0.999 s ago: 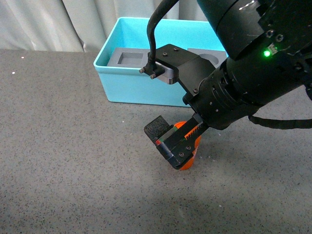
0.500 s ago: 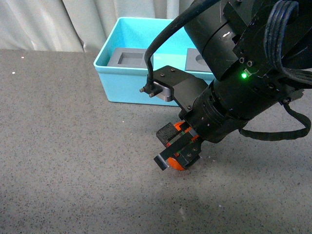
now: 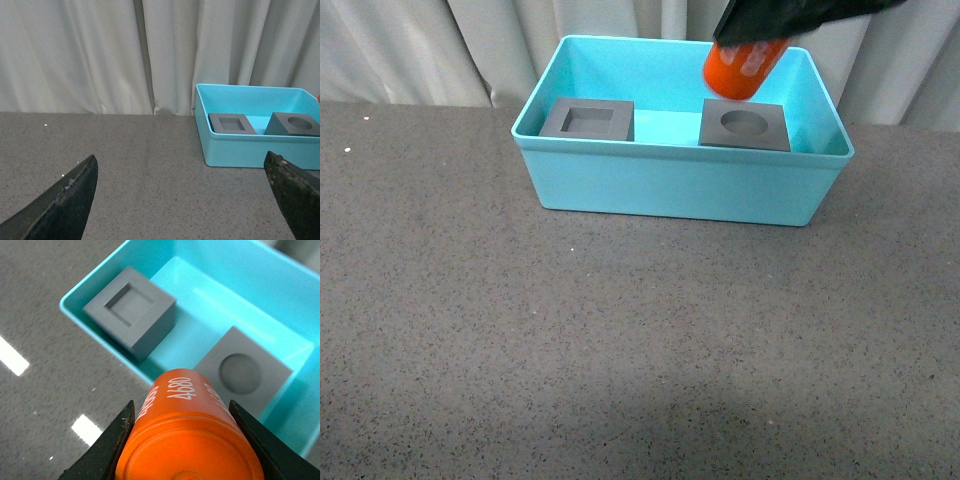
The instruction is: Place gray and orange parts in blue box
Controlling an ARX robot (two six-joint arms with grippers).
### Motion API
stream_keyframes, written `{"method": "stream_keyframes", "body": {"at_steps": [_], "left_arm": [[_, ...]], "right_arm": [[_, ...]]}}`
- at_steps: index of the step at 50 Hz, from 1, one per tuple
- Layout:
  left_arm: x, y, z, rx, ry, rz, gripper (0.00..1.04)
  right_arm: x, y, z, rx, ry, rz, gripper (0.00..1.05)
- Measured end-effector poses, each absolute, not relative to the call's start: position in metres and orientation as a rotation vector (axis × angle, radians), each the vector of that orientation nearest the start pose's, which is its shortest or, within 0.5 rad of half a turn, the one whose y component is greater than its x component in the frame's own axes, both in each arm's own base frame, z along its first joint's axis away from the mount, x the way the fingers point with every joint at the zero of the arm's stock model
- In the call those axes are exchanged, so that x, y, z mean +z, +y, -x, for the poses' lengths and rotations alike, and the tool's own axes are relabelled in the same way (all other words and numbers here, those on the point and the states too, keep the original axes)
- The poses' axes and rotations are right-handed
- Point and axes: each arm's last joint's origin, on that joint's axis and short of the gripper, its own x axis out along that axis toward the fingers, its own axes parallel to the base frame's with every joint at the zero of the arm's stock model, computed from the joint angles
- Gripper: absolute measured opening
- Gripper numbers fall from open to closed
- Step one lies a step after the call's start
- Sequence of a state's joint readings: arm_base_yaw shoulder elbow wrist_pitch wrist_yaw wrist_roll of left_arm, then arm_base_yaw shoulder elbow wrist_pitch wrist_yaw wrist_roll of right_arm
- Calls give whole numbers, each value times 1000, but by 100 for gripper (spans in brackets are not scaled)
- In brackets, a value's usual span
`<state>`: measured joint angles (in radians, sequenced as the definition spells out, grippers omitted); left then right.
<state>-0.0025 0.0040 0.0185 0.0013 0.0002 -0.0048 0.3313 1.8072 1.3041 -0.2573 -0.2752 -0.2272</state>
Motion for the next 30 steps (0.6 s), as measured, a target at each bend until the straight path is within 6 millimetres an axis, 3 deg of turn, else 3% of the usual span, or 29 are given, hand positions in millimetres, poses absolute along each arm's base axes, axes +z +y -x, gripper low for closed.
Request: {"method": "stream_keyframes", "body": {"at_steps": [6, 14, 30], "left_arm": [[170, 0, -97, -3, -16, 5, 98], [170, 0, -97, -2, -16, 5, 98], [170, 0, -97, -2, -16, 5, 98]], "right_arm": [[236, 134, -404, 627, 690, 209, 45], [213, 155, -444, 642, 773, 171, 45], [162, 188, -474, 635, 907, 189, 45]]}}
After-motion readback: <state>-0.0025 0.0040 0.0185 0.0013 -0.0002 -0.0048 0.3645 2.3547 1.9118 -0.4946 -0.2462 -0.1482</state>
